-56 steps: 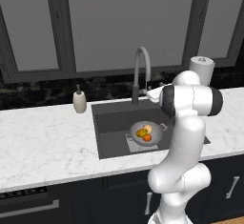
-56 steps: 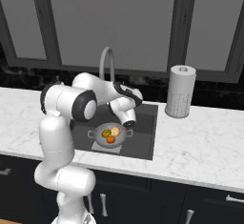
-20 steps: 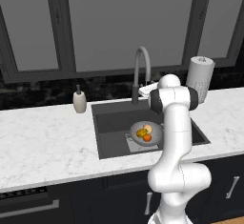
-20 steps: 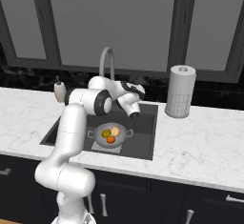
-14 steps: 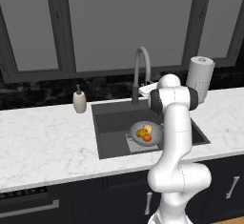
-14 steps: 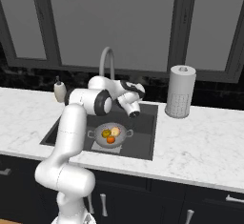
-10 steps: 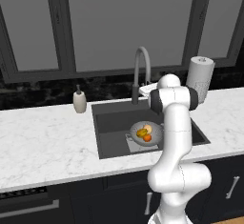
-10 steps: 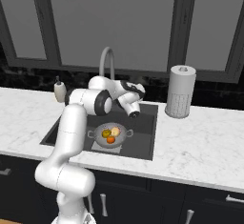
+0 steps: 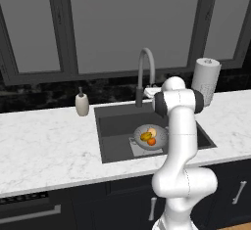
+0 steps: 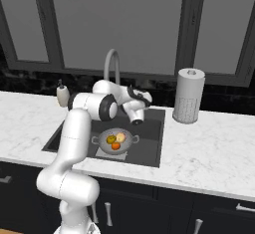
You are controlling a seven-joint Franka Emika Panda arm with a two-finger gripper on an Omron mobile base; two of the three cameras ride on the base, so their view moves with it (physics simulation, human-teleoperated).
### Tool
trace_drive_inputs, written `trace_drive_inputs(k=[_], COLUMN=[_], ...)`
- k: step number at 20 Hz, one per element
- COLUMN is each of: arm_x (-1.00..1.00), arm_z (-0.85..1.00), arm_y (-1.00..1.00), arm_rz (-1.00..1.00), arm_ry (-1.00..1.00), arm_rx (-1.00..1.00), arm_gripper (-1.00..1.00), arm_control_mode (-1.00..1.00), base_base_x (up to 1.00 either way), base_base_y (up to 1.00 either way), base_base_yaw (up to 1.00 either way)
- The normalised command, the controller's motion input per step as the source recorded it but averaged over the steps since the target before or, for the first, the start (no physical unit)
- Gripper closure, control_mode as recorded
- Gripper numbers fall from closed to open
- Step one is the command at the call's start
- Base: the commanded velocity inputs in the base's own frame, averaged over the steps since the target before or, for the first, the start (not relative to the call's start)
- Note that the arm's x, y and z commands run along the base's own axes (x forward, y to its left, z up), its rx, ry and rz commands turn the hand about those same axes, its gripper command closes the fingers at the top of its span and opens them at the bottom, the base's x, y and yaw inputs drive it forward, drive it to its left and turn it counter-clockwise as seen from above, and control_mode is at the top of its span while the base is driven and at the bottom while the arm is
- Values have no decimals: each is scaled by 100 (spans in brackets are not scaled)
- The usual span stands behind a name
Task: Put the colander in the sink, put the peach, mango, tangerine in the colander, and turn on the sink faucet and pour water over the colander.
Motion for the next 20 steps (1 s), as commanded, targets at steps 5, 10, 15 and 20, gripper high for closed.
trace_drive_inputs(k=[5,10,15,20], arm_x=[0,0,-13,-26], arm_z=[0,0,19,85], arm_y=[-100,-100,-100,-93], arm_rz=[-9,-3,0,7], arm_ry=[0,0,0,-4], arm_rx=[25,31,38,41], arm_gripper=[100,100,100,100], arm_control_mode=[-100,-100,-100,-100], base_base_x=[0,0,0,0], base_base_y=[0,0,0,0], base_base_yaw=[0,0,0,0])
